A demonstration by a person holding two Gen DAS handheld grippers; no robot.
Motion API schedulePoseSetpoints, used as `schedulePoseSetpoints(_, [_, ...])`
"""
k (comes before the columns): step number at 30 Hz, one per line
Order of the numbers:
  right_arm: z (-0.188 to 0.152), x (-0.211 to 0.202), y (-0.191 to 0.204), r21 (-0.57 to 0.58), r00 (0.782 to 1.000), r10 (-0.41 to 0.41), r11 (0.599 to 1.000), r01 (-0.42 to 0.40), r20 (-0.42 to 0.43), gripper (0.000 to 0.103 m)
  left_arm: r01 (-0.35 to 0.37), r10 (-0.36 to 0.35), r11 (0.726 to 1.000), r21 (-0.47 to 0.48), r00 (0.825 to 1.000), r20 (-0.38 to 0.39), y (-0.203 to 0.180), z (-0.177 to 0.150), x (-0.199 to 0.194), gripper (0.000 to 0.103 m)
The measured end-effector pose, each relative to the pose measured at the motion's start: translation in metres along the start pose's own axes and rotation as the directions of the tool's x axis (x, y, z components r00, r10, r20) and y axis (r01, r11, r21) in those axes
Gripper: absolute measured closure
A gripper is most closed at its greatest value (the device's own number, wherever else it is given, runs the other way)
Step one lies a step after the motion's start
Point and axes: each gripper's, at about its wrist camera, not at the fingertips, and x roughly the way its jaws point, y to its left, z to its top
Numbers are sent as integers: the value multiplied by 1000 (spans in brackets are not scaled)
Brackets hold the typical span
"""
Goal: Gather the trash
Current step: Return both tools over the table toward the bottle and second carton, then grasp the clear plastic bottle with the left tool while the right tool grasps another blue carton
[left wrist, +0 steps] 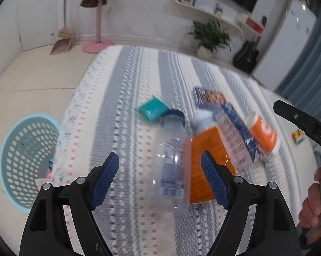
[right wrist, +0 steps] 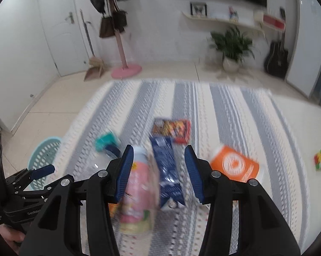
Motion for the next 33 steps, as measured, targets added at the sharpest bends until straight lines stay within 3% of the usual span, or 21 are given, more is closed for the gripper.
schedulePoseSetpoints(5, [-17, 24, -8, -25, 999, -5, 1000, 3, -50, 57, -56, 59, 997, 49, 996, -65, -12, -5, 25, 26])
schedulePoseSetpoints(11, [-29, 46, -5, -53, 996, -23, 998, 19, -91, 57, -1, 2, 1000, 8, 993, -117, -8, -6, 42, 26])
schedulePoseSetpoints(17, [-37, 67, -7, -56, 989, -29, 998, 22, -143, 57, 23, -24, 1000, -13, 988, -155, -6, -9, 55, 39])
schedulePoseSetpoints(22, [-40, 76, -8, -45, 987, -24, 999, 17, -161, 57, 38, -42, 999, -28, 986, -159, -4, -9, 58, 47])
schedulePoseSetpoints(29, [-41, 86, -7, -43, 982, -18, 999, 10, -186, 57, 62, -72, 996, -69, 986, -148, 0, -9, 57, 47])
schedulePoseSetpoints(33, [-42, 87, -5, -50, 983, -14, 999, 4, -184, 68, 95, -106, 992, -87, 985, -134, 5, -9, 53, 48])
